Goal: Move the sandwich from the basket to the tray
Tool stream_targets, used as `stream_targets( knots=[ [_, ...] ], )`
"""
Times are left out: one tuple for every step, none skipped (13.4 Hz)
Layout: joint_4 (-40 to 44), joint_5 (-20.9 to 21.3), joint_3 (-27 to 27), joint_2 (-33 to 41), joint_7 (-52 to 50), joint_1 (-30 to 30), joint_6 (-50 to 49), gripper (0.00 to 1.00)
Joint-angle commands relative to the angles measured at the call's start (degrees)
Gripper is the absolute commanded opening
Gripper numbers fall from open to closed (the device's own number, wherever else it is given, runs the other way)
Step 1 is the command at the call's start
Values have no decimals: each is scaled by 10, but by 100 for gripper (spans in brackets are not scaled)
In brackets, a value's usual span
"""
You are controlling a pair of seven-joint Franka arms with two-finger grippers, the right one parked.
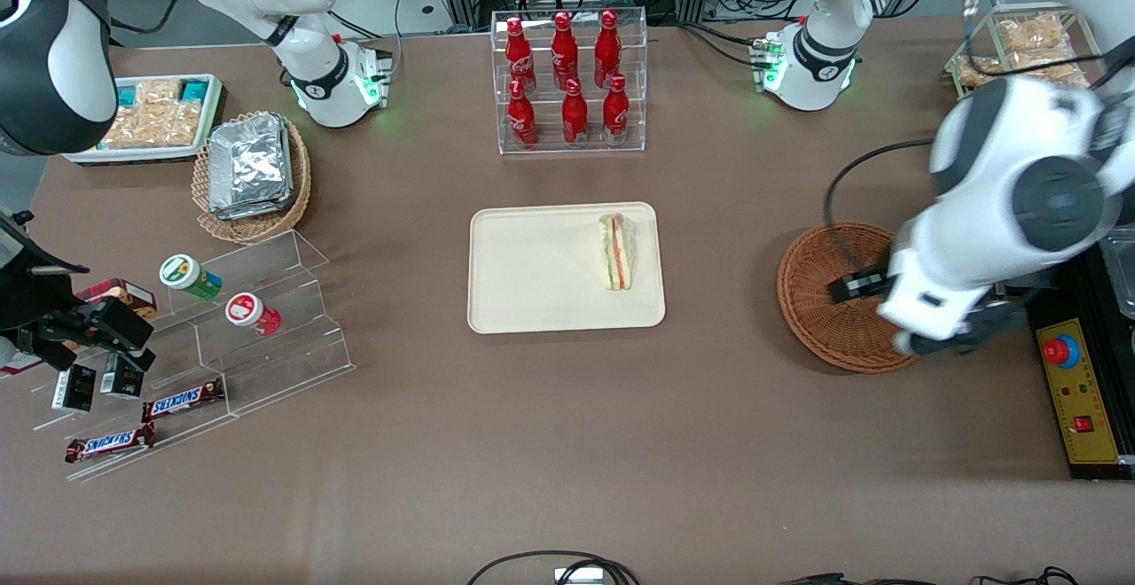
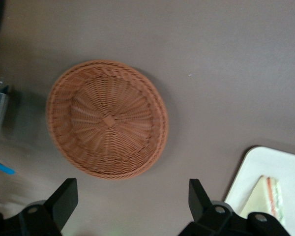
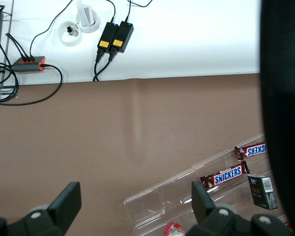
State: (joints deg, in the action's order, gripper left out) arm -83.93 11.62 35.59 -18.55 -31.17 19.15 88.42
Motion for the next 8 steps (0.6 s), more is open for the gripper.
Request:
stream_targets(
  knots=[
    [-6,-58,-100,61,107,-32,-25,99],
    [-6,-77,-137,78,147,-50,-39,99],
    [-6,-86,-168,91,182,-61,-53,99],
    [-6,-87,-190,103,217,-70,-65,99],
    [-6,-91,-208,115,256,-77,-76,99],
    [-6,-98,-223,130,292,-78,-79,99],
    [-7,-101,-232,141,323,-79,-79,99],
    [-9,-102,-237,152,345,-80,-83,99]
  ],
)
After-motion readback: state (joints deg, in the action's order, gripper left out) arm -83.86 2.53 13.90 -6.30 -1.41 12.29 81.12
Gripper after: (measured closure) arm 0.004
